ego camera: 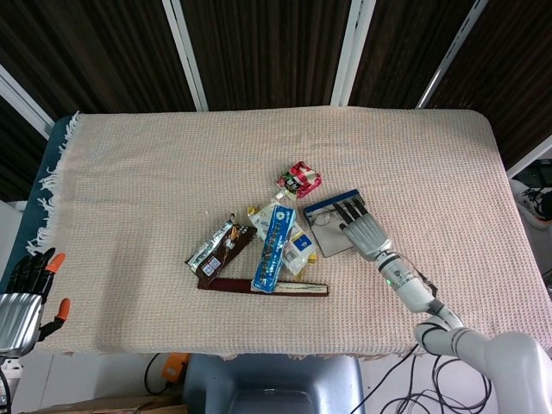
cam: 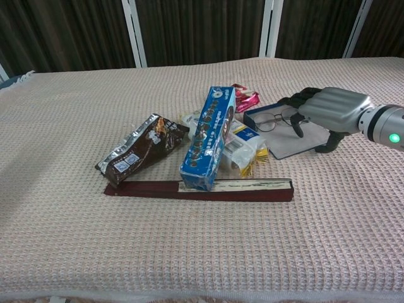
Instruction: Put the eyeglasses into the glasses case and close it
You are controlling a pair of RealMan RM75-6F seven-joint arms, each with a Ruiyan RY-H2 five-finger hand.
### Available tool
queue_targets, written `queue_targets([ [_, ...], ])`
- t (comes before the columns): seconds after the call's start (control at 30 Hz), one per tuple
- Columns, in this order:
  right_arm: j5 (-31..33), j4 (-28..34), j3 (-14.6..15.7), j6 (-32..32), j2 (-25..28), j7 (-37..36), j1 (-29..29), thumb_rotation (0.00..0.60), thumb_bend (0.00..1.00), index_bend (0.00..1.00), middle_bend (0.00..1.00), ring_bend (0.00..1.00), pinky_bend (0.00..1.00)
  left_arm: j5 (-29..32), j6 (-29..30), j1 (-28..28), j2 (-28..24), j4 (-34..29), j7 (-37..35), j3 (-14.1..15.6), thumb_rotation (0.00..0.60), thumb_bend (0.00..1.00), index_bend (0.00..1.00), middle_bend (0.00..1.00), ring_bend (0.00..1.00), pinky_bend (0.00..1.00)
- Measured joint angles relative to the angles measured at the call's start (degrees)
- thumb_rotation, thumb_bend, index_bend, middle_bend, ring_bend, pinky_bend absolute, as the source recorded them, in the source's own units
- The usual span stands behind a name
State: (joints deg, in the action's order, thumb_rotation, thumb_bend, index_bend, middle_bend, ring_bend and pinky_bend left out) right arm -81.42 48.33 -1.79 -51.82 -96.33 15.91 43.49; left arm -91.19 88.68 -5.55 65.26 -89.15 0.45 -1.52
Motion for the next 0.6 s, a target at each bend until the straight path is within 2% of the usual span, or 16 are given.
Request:
queue_targets([
  [0.2,0.24,-0.11,-0.53,0.65,-0.30,0.90,0.05,0.600,0.41,0.62,0.05,0.00,0.00,-0.21,0.42,0.18,-0.02,0.01,-0.03,0.08,0.600,0.44,0.00,0.00,0.00,0.03],
  [0.37,0.50,-0.01,-1.26,0.82,-0.73,1.45,0.22,0.600,0.55,0.65,0.05,0.00,0.00,-0.39,0.81,0.38,-0.06,-0.05,-0.13,0.15,0.600,0.44,0.00,0.00,0.00,0.03],
  [0.6,1.28,1.22,-3.11,0.62,-0.50,2.68,0.98,0.600,0.58,0.67,0.06,0.00,0.00,-0.34,1.08,0.57,-0.10,-0.17,-0.12,0.12,0.600,0.44,0.00,0.00,0.00,0.03],
])
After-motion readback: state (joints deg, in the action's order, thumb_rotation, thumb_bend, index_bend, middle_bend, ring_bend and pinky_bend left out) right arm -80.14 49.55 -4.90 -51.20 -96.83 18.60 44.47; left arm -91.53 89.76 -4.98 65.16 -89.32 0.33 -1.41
